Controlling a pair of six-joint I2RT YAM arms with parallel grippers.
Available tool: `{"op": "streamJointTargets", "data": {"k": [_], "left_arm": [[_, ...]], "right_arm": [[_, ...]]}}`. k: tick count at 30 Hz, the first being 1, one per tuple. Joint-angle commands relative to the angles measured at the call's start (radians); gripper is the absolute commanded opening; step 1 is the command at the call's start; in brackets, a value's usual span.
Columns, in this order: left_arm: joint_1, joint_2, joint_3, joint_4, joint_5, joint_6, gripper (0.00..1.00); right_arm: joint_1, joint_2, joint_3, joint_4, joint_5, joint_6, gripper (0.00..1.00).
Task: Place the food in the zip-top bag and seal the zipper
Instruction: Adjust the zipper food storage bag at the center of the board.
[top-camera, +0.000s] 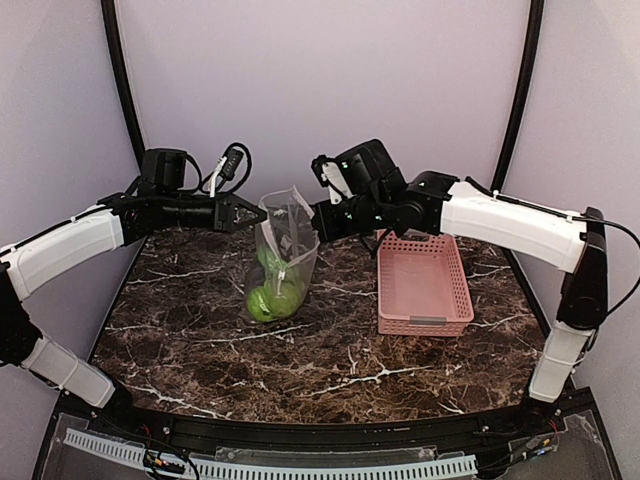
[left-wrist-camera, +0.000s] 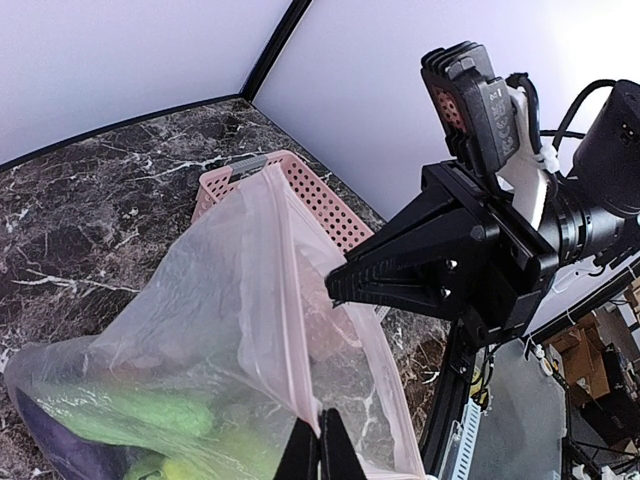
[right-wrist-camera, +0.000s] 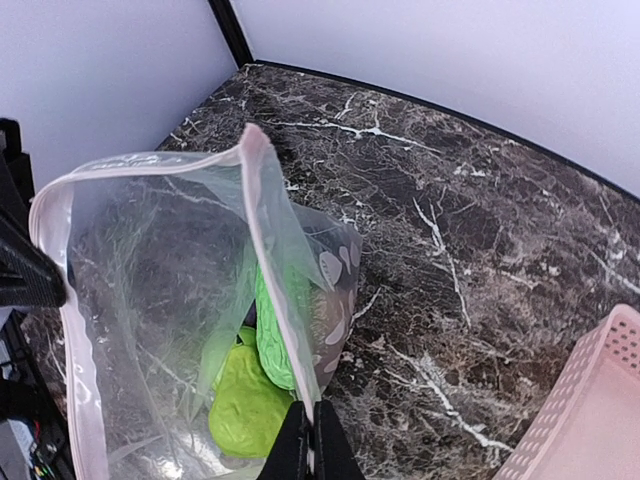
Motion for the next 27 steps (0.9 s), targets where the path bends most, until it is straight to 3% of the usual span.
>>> {"op": "streamJointTargets", "data": {"k": [1,9,15,21,22,24,27], "left_arm": [[0.001,0.006,-0.015,0.013,0.007,0.004,0.01],[-0.015,0.049,0.104,-0.122,-0.048,0.136,0.01],[-0.086,0.098,0.257,-0.229,-0.045,0.163,0.01],[-0.161,0.170,0.372,-0.372,-0.084,0.233,0.02],[-0.163,0.171,0.370,-0.375,-0.093,0.236,0.04],[-0.166,0.157,0.357,-0.385,-0.135,0.242,0.21],[-0.174,0.101,0.310,-0.368,-0.228,0.251,0.53]], "right_arm": [[0.000,0.002,0.036,0.010,-0.013,0.011,0.00],[0.045,-0.062,0.080,0.018,-0.032,0.036,0.00],[0.135,-0.092,0.111,-0.030,0.203,0.153,0.00],[0.164,-0.138,0.009,0.047,0.298,0.276,0.00],[0.165,-0.149,-0.013,0.059,0.319,0.297,0.00],[0.164,-0.162,-0.054,0.081,0.351,0.332,0.00],[0.163,-0.164,-0.085,0.093,0.399,0.360,0.00]]}}
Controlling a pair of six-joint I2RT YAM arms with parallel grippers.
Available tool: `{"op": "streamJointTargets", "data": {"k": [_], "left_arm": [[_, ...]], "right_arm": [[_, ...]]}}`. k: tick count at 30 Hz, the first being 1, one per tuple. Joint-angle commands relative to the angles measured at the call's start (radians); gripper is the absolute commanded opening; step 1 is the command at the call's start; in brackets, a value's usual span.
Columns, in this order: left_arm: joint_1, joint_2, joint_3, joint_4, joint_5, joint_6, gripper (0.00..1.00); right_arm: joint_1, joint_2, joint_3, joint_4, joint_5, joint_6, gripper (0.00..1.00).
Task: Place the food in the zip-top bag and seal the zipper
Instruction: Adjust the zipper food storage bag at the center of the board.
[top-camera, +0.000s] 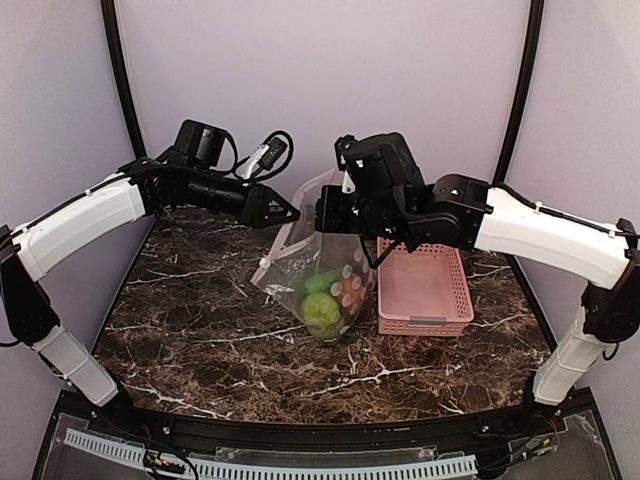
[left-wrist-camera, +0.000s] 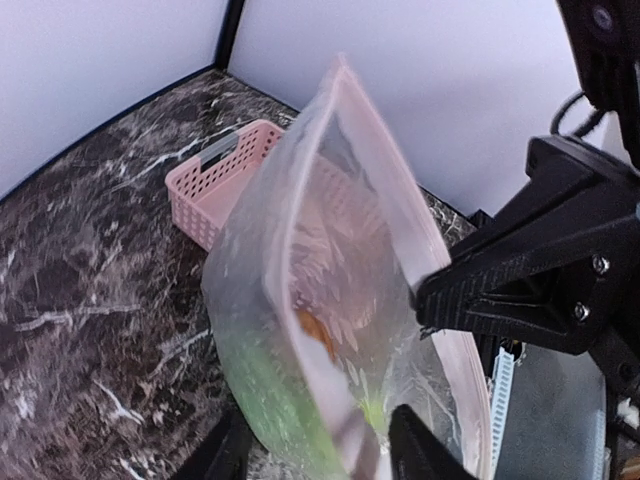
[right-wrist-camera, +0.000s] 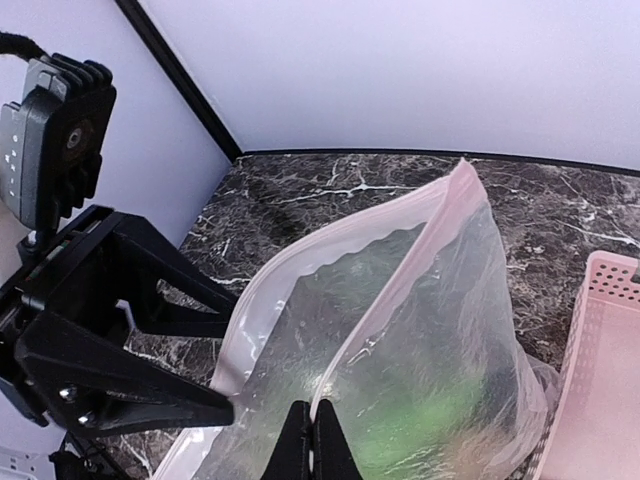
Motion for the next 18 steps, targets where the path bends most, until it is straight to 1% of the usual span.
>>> {"op": "streamJointTargets", "data": {"k": [1,2,3,5,6,7,8,12,16,18], "left_arm": [[-0.008,-0.108,-0.084,-0.031,-0.129,0.025,0.60],[-0.009,-0.133,-0.107,-0.002,-0.153,0.016,0.73],[-0.010,-0.187,-0.158,0.012,-0.162,-0.002,0.78],[-0.011,-0.264,-0.235,0.050,-0.172,-0.038,0.94],[-0.012,-0.311,-0.286,0.074,-0.169,-0.050,0.96],[-0.012,-0.333,-0.311,0.084,-0.160,-0.078,0.98],[-0.014,-0.375,-0.356,0.102,-0.153,-0.093,0.98],[-0.043,-0.464,-0.478,0.156,-0.110,-0.179,0.99],[-0.069,-0.516,-0.552,0.188,-0.100,-0.210,0.99],[-0.076,-0.523,-0.568,0.195,-0.101,-0.217,0.97]], "right_arm": [[-0.004,-0.011,-0.048,0.066,0.115,0.085,0.00],[-0.006,-0.010,-0.050,0.067,0.123,0.089,0.00],[-0.007,-0.008,-0.052,0.067,0.127,0.091,0.00],[-0.011,-0.003,-0.052,0.067,0.129,0.092,0.00],[-0.011,-0.001,-0.052,0.069,0.129,0.095,0.00],[-0.011,0.002,-0.052,0.070,0.129,0.095,0.00],[-0.012,0.005,-0.051,0.070,0.129,0.096,0.00],[-0.015,0.015,-0.046,0.075,0.124,0.093,0.00],[-0.016,0.019,-0.043,0.077,0.123,0.090,0.00],[-0.016,0.021,-0.043,0.077,0.123,0.089,0.00]]}}
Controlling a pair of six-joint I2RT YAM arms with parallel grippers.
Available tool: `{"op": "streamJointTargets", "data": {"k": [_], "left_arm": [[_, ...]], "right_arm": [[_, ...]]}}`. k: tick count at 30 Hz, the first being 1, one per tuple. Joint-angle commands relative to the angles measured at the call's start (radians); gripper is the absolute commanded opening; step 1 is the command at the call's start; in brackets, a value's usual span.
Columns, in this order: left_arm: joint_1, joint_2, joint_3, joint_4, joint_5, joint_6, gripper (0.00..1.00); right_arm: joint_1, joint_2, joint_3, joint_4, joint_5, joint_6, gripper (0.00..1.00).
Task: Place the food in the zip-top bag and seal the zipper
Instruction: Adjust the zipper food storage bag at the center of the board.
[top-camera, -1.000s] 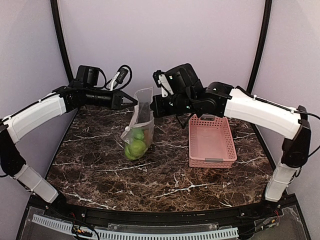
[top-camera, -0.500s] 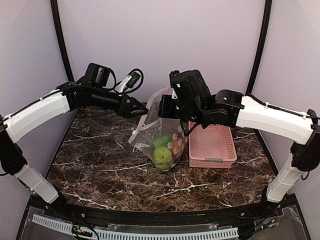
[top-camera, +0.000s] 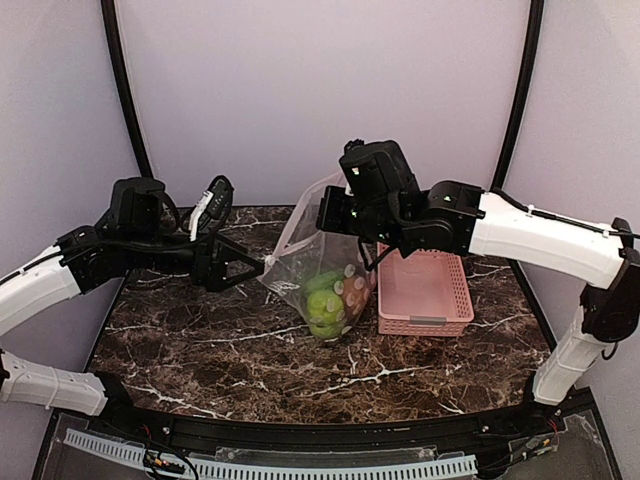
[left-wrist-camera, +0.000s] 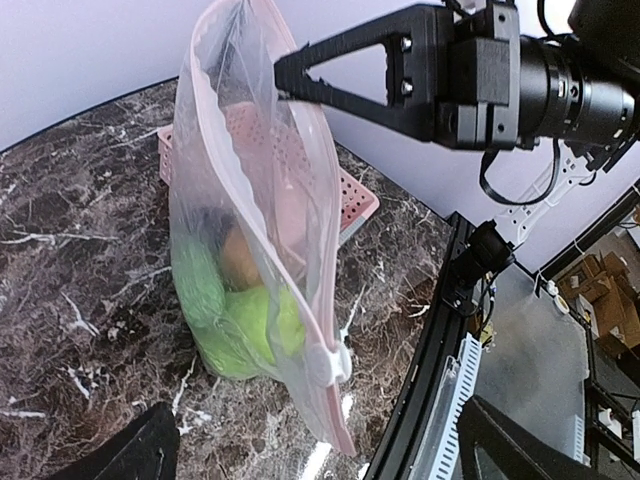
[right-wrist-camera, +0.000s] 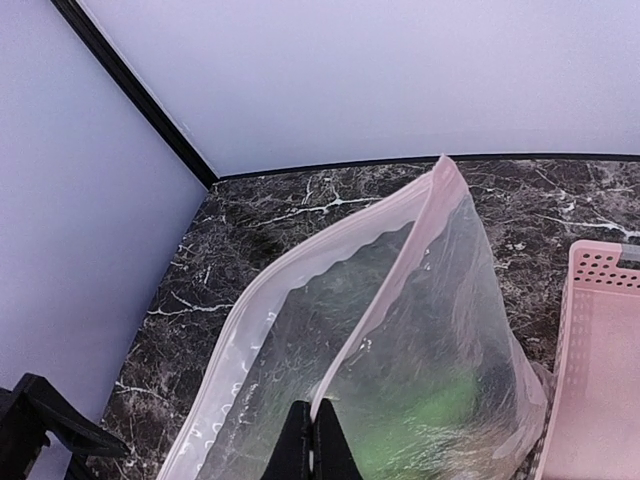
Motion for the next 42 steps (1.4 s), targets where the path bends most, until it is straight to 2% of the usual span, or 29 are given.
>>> {"op": "streamJointTargets", "data": {"k": [1,4,9,14,20,25,28,32,38,41,42], "left_arm": [[-0.020,-0.019,-0.049,0.043,0.022,-0.054,0.93],[-0.054,0.008,-0.045,0.044,0.036,-0.057,0.78],[-0.080,0.018,-0.048,0.033,-0.052,-0.041,0.60],[-0.082,0.019,-0.043,0.027,-0.088,-0.037,0.35],[-0.080,0.022,-0.044,0.030,-0.096,-0.035,0.21],[-0.082,0.033,-0.031,0.025,-0.105,-0.031,0.02],[-0.082,0.030,0.011,-0.019,-0.178,-0.001,0.01],[-0.080,0.033,0.075,-0.071,-0.174,0.064,0.01],[-0.080,0.047,0.151,-0.103,-0.047,0.124,0.01],[-0.080,0.050,0.194,-0.123,0.005,0.151,0.01],[-0.082,0.049,0.201,-0.131,0.040,0.167,0.04]], "right_arm": [[-0.006,0.014,-0.001,0.035,0.021,0.004,0.00],[-0.007,0.010,-0.005,0.034,0.021,0.007,0.00],[-0.008,0.008,-0.004,0.033,0.017,0.007,0.00],[-0.008,-0.004,-0.018,0.031,0.019,0.017,0.00],[-0.008,-0.013,-0.031,0.032,0.014,0.019,0.00],[-0.009,-0.040,-0.052,0.039,0.004,0.014,0.00],[-0.008,-0.117,-0.121,0.062,-0.047,-0.001,0.00],[0.003,-0.206,-0.176,0.043,-0.084,0.009,0.00],[0.062,-0.241,-0.143,-0.013,-0.110,0.005,0.00],[0.107,-0.233,-0.130,-0.014,-0.043,0.039,0.00],[0.115,-0.228,-0.128,-0.019,-0.005,0.058,0.00]]}}
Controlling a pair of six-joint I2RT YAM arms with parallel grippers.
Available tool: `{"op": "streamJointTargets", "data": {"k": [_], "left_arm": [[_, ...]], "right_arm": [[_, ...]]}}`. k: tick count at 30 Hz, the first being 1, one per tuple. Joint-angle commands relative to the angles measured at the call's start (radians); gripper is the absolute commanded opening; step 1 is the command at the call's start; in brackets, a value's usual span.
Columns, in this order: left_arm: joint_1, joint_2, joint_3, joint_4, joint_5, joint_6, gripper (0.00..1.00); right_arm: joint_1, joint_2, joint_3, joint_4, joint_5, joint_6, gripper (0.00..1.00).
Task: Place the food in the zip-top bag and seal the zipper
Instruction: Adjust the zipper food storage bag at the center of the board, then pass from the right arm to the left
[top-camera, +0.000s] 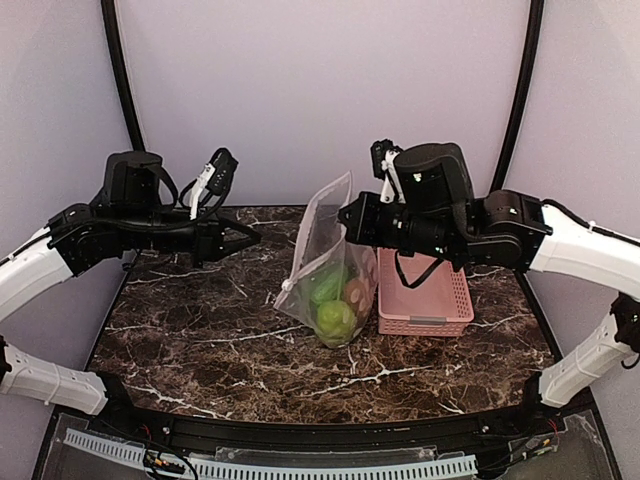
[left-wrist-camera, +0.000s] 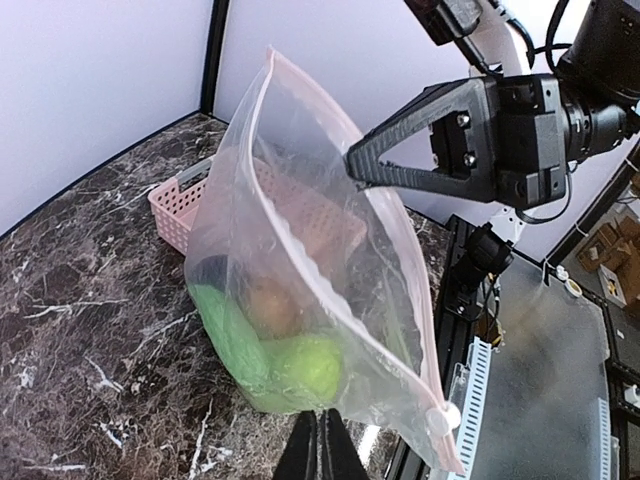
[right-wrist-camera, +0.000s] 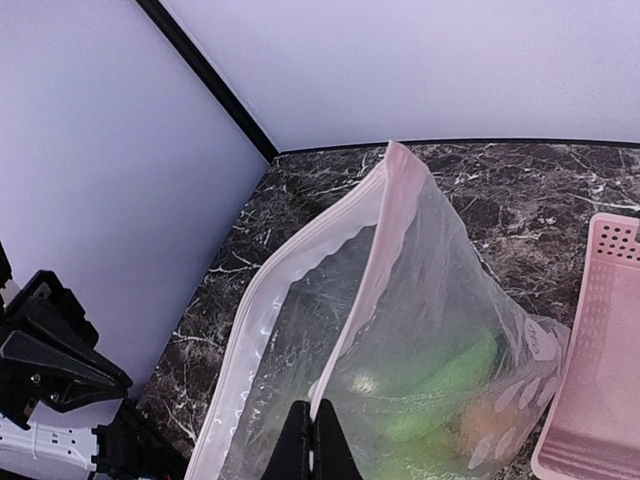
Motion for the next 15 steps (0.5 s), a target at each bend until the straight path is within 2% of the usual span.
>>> {"op": "streamJointTargets", "data": {"k": [1,2,3,4,5,7,11,15], "left_arm": [[-0.004,0.000,0.056,-0.073,0.135,0.074,0.12],[-0.003,-0.005,0.053,-0.075,0.167,0.075,0.32],[-0.002,-0.018,0.035,-0.070,0.182,0.066,0.47],[-0.003,-0.026,0.021,-0.058,0.200,0.059,0.53],[-0.004,-0.045,-0.015,-0.049,0.205,0.037,0.64],[-0.004,-0.072,-0.075,-0.026,0.214,0.002,0.77],[-0.006,-0.117,-0.192,0.021,0.214,-0.068,0.89],[-0.012,-0.147,-0.260,0.055,0.208,-0.098,0.92]], "right_arm": [[0.053,0.018,0.031,-0.011,0.101,0.070,0.00],[0.053,0.025,0.033,-0.014,0.118,0.090,0.00],[0.053,0.033,0.034,-0.013,0.134,0.109,0.00],[0.054,0.040,0.035,-0.010,0.149,0.120,0.00],[0.055,0.046,0.038,-0.005,0.159,0.129,0.00],[0.055,0.062,0.049,0.007,0.173,0.131,0.00],[0.055,0.101,0.085,0.011,0.182,0.109,0.00],[0.054,0.126,0.103,0.013,0.179,0.101,0.00]]}}
